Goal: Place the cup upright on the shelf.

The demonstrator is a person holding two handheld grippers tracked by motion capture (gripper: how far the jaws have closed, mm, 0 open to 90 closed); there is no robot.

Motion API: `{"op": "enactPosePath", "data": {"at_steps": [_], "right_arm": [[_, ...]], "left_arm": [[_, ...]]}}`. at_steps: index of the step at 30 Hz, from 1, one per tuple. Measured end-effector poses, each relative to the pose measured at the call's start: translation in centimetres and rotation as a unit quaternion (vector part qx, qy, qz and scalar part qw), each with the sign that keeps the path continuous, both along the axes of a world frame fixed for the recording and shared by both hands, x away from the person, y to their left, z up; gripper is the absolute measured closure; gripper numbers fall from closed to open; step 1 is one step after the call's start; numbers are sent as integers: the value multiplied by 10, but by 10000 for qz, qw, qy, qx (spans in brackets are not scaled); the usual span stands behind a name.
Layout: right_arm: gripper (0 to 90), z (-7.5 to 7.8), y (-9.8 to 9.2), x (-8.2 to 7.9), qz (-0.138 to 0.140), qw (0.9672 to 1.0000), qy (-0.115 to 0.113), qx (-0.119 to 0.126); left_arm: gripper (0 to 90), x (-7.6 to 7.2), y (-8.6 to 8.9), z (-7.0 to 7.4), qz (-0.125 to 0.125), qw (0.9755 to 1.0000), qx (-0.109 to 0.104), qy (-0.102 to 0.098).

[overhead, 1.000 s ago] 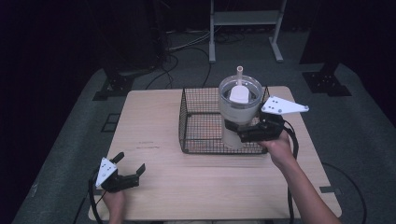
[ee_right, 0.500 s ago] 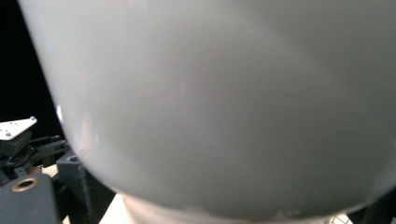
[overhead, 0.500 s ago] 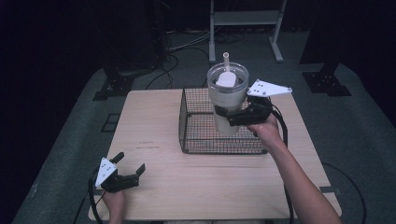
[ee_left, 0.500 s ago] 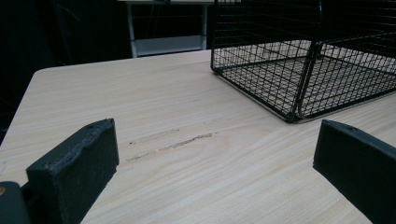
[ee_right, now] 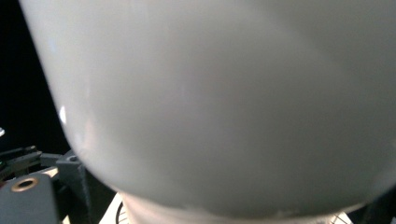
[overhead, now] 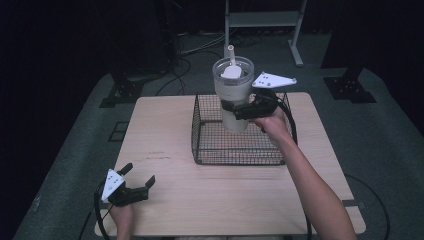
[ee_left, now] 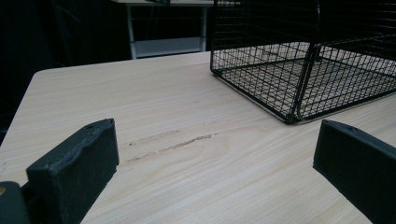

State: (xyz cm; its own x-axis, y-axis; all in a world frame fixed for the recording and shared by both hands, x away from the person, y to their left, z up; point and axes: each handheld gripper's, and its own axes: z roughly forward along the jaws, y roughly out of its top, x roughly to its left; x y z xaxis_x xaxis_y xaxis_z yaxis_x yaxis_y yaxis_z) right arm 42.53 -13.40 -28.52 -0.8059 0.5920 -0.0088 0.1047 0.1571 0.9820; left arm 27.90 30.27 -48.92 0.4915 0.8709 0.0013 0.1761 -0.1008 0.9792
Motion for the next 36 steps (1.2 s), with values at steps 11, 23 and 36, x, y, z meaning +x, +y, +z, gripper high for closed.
{"op": "enactPosePath", "data": {"at_steps": [11,23,36], "right_arm": [[82,-4,17,30,5,10000,39,50],[82,-36,34,59,75,9995,304,-85],[82,-60,39,71,111,9981,537,-275]], "left_arm": [[0,-1,-1,0,-14,10000,-8,-6],[0,0,0,0,-21,10000,-18,-10],[0,0,0,0,-30,10000,-28,-7]]}}
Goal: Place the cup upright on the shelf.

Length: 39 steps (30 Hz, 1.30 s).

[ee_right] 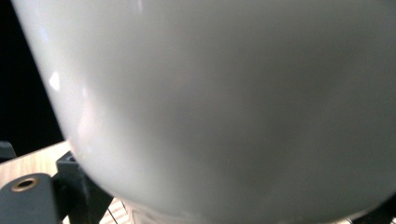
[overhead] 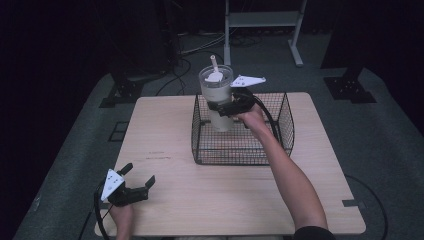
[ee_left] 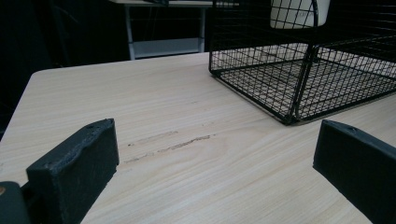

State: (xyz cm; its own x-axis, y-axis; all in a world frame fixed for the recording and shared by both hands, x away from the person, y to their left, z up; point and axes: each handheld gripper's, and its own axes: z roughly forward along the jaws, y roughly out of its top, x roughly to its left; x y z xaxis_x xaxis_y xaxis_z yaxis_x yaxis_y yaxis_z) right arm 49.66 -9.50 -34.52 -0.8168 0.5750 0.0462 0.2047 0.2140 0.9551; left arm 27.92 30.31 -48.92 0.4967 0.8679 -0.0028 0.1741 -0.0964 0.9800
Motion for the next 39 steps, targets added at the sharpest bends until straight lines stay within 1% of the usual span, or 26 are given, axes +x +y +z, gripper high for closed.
{"op": "enactPosePath", "data": {"at_steps": [2,3,4,8,10,12,13,14,16,17,23,27,31,39], "right_arm": [[82,-3,-1,1,35,9999,40,-95],[82,-8,-2,3,38,9999,82,-120],[82,-8,-2,3,38,9999,82,-120],[82,-17,-1,5,29,9996,197,-192],[82,-24,-1,7,65,9994,257,-220],[82,-27,-1,7,79,9993,265,-244],[82,-31,0,9,105,9990,331,-273],[82,-31,0,9,105,9990,331,-273],[82,-35,2,11,132,9988,326,-351],[82,-38,4,12,152,9984,396,-372],[82,-46,6,15,177,9975,482,-488],[82,-49,6,16,175,9969,547,-534],[81,-53,6,17,214,9958,576,-677],[81,-58,2,20,185,9947,649,-769]], "left_arm": [[0,0,0,0,-5,10000,-14,-7],[0,0,0,0,-2,10000,-16,-6],[0,0,0,0,2,10000,-14,-2],[0,0,0,0,-4,10000,-10,-8],[0,0,0,0,2,10000,-16,1],[0,0,1,0,-2,10000,-24,5],[0,0,1,0,-1,10000,-23,4],[0,0,1,0,-3,10000,-21,3],[0,0,1,0,-4,10000,-27,0],[0,0,1,0,1,10000,-45,-10],[0,0,2,0,-1,10000,-53,-4],[0,0,3,0,-3,9999,-128,-26],[0,0,3,0,-6,9999,-130,-24],[0,0,3,0,-13,9999,-153,-17]]}}
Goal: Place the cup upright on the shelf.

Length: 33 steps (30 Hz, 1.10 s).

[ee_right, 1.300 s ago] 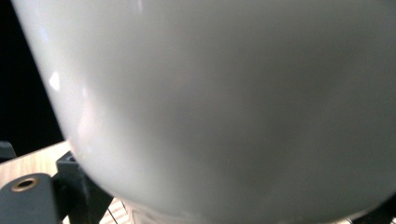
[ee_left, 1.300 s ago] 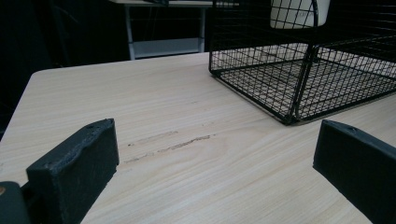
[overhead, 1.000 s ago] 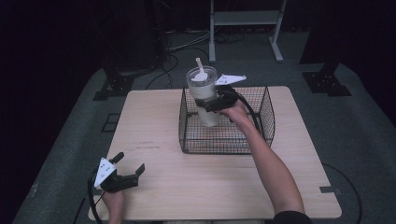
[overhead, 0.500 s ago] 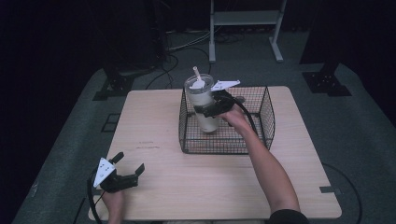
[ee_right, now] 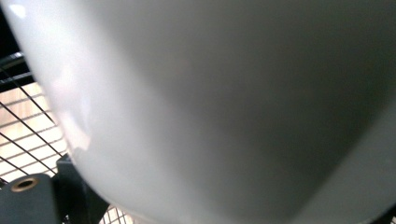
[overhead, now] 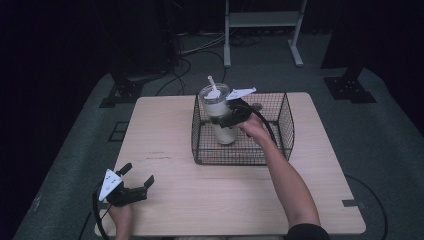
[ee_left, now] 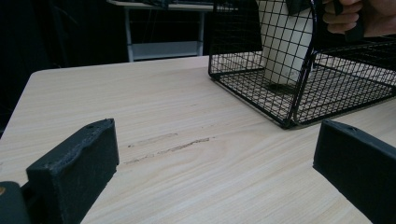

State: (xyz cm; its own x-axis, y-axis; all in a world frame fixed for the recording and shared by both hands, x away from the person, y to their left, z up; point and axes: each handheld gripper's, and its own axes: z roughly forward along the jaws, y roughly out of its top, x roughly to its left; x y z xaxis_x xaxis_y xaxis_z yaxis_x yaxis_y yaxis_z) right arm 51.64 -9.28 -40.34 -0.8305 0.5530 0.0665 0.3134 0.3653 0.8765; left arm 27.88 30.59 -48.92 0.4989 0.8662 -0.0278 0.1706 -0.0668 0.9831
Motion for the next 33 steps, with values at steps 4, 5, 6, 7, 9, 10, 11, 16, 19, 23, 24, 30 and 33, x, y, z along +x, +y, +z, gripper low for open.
{"op": "enactPosePath", "data": {"at_steps": [4,5,6,7,9,10,11,16,19,23,24,30,33], "right_arm": [[81,-5,-2,1,-12,10000,34,-69],[81,-6,-2,-1,-28,10000,-20,13],[81,-6,-2,-1,-28,10000,-20,13],[81,-7,-2,-1,-27,10000,15,6],[81,-8,-2,-3,-9,10000,-48,23],[81,-8,-2,-3,-9,10000,-48,23],[81,-9,-1,-4,3,10000,-62,19],[80,-9,-2,-6,128,9998,-123,-62],[79,-9,-5,-8,148,9998,-124,-92],[80,-12,-11,-10,213,9996,-200,-21],[80,-13,-11,-10,213,9995,-221,1],[81,-15,-14,-12,212,9995,-242,47],[81,-15,-17,-13,241,9994,-243,10]], "left_arm": [[0,0,0,0,4,10000,-4,5],[0,0,0,0,1,10000,-5,5],[0,0,0,0,-1,10000,-7,2],[0,0,1,0,-5,10000,-6,4],[0,0,1,0,-13,10000,-11,-1],[0,0,1,0,-13,10000,-11,-1],[0,0,1,0,-13,10000,-11,-1],[0,0,1,0,-17,10000,-11,0],[0,0,1,0,-15,10000,-14,9],[0,0,1,0,-13,10000,-20,12],[0,0,1,0,-13,10000,-20,12],[0,1,0,0,5,10000,20,35],[0,2,-1,0,9,10000,37,44]]}}
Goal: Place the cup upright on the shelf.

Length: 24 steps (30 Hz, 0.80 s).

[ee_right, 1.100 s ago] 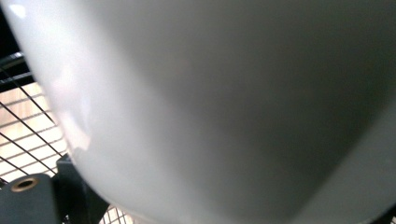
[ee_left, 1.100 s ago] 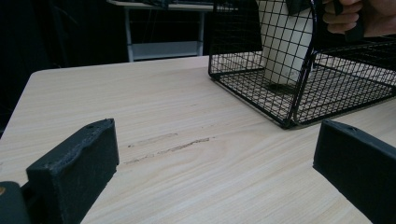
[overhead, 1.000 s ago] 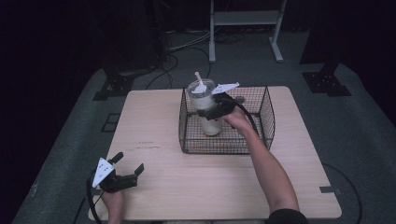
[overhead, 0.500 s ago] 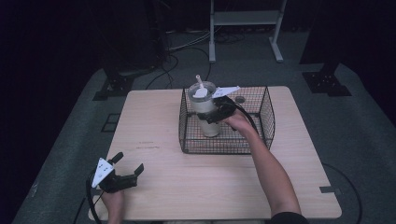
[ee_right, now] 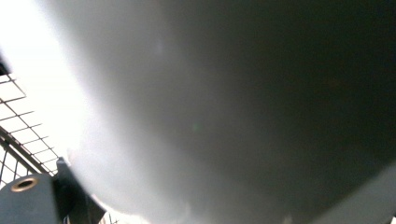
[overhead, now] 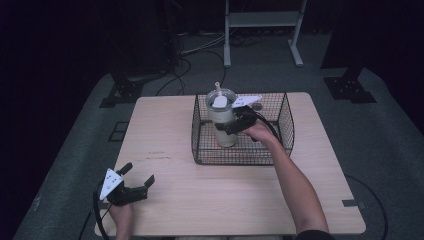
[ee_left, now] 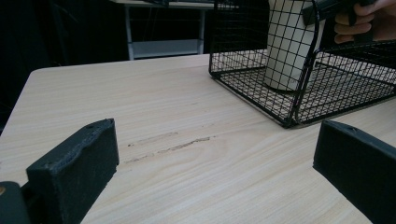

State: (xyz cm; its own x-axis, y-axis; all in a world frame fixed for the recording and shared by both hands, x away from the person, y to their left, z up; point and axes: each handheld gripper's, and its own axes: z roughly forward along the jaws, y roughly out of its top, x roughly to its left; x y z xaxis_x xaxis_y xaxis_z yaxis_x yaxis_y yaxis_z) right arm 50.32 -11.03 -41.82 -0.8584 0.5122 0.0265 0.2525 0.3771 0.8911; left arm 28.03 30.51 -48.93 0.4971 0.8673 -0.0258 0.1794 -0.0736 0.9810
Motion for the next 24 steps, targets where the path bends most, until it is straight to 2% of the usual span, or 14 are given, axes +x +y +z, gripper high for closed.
{"op": "enactPosePath", "data": {"at_steps": [10,22,24], "right_arm": [[84,-2,-10,-4,-39,10000,-8,72],[85,1,-14,-9,-115,9999,47,-112],[85,0,-17,-10,-130,9999,47,-70]], "left_arm": [[0,1,0,0,8,10000,26,-2],[0,0,0,0,-13,10000,9,-7],[0,0,0,0,-7,10000,5,-6]]}}
